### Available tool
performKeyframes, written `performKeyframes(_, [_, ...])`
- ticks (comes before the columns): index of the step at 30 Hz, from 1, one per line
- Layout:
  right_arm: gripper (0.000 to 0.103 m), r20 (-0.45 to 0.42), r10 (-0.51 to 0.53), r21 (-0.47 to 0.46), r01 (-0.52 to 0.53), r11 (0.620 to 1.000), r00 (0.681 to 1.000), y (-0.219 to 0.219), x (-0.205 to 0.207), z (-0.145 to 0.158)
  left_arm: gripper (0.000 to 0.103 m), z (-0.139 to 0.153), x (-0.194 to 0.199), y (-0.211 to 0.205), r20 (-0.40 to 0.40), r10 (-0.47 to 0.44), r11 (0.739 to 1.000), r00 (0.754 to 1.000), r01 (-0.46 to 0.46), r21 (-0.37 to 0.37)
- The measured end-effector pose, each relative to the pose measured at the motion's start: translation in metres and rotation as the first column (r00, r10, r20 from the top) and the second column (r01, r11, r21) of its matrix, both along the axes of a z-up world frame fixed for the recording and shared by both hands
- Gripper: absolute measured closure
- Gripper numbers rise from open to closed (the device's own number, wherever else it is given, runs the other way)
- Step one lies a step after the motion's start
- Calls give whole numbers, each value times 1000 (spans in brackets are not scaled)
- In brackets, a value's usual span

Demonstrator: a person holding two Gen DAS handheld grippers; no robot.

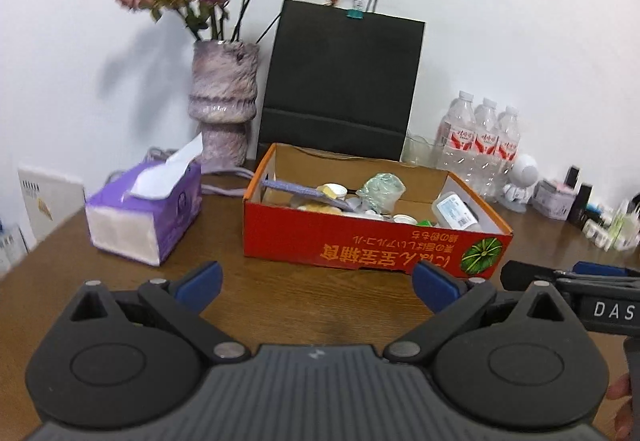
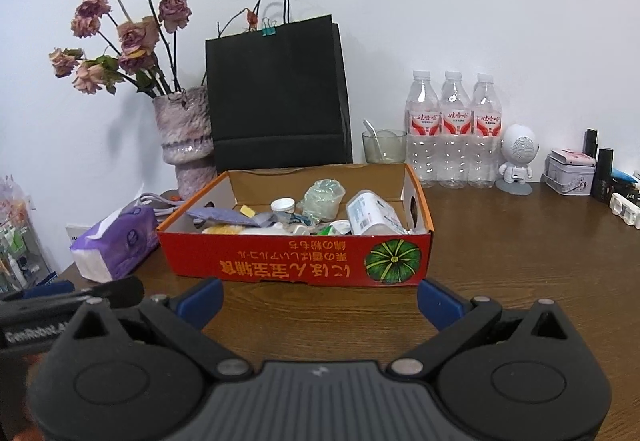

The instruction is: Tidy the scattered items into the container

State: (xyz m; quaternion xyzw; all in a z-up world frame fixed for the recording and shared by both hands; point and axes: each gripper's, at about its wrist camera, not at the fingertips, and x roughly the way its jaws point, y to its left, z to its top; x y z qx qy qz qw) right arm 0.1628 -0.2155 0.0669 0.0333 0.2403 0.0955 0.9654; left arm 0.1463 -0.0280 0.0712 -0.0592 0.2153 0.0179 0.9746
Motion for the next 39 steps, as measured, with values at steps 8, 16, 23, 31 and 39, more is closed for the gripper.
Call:
performKeyframes(8, [0,-24,-20,12,20,1000,1000,-5,1,-8,0,-14,2,-15,-24,-21,998,1000,22,61])
performKeyframes(16, [0,5,-13,16,12,1000,1000,3,-8,-8,0,-19,-3,-12,-2,8,998,1000,-8,69])
performKeyframes(23, [0,-4,-15,-6,15,1000,1000,8,-7,-12,0,-23,-2,-11,-23,15,997,1000,-13,70])
performKeyframes(31, [0,-7,-15,-12,15,1000,1000,9,-6,-14,0,-25,-1,-10,-36,26,997,999,-24,68])
performKeyframes(39, [0,-10,-13,-17,13,1000,1000,10,-6,-16,0,-25,-1,-10,-35,30,997,999,-27,71])
